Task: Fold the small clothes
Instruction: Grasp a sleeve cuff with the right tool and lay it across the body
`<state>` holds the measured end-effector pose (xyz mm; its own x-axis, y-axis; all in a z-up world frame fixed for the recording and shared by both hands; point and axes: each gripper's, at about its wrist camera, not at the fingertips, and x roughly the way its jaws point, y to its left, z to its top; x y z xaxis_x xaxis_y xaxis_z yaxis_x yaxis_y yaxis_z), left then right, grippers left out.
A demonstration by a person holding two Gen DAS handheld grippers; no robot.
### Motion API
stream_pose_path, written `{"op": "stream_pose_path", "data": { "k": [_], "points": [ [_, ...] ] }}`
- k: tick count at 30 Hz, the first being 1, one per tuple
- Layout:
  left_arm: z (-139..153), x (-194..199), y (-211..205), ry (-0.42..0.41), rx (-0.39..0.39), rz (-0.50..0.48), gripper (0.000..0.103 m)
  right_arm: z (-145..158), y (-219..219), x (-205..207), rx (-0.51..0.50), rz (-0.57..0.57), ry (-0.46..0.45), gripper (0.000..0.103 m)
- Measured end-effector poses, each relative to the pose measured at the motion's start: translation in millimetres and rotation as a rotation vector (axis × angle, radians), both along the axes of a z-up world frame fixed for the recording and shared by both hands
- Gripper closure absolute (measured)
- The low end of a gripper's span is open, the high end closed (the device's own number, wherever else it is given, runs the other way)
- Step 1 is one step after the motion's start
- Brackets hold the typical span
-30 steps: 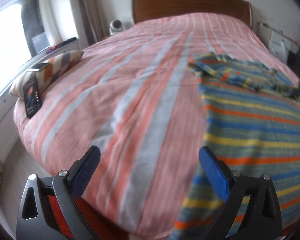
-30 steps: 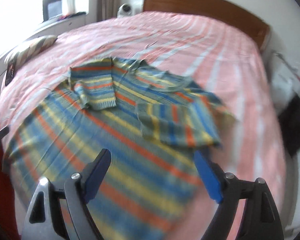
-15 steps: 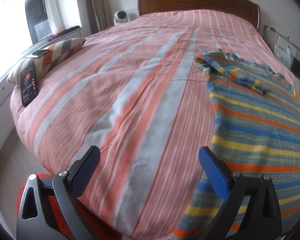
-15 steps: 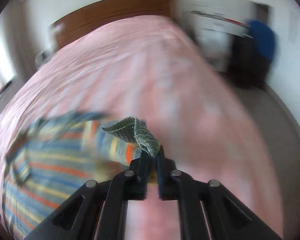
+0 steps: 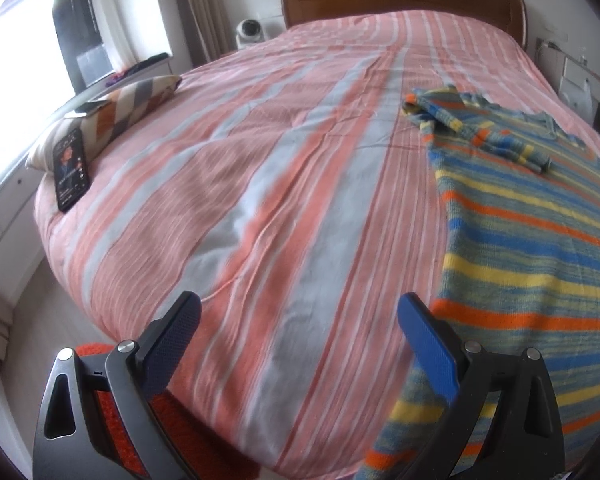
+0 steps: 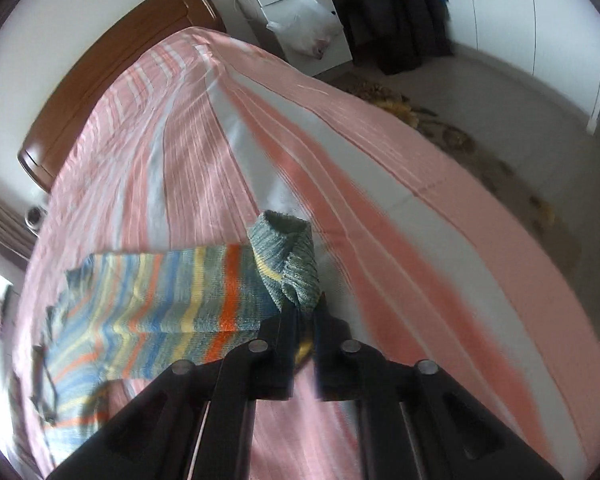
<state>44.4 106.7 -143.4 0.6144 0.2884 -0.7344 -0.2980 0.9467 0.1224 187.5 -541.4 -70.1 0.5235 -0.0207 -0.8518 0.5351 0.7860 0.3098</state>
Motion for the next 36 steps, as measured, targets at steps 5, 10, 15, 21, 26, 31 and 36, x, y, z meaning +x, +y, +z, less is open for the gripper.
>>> {"op": "stream_pose_path", "data": {
  "k": [5,10,15,21,26,31,36],
  "points": [
    [-0.2,0.3,-1.1,-0.001,-0.007,-0.012,0.004,7.1,-22.5,-22.7,0.142,-0.054,-0.075,0.086],
    [-3.0,3.7,-6.5,0.008,-0.001,-0.025,0.004,24.4,-26.3,-46.0,0.224,-0.086,-0.122,0.065],
    [-5.4,5.1,-9.3,0.018,0.015,-0.029,0.004,14.6,-7.7,-39.9,0.309,-0.072,-0.106,0.049],
    [-5.5,3.8,-2.6,0.026,0.012,-0.007,0.004,6.7,-9.2,-28.5,0.199,-0.082,-0.044,0.100],
    [-11.1,11.6,1.4,0.045,-0.032,0.003,0.004,24.5,-1.4,-57.2,0.126,-0.122,0.017,0.100],
    [-8.3,5.9,0.6,0.047,-0.006,-0.008,0.004,5.5,-1.4,-57.6,0.096,-0.111,0.082,0.100],
    [7.2,1.4,-0.2,0.044,-0.020,-0.031,0.004,16.1,1.7,-63.7,0.042,-0.054,0.084,0.083]
  ]
}}
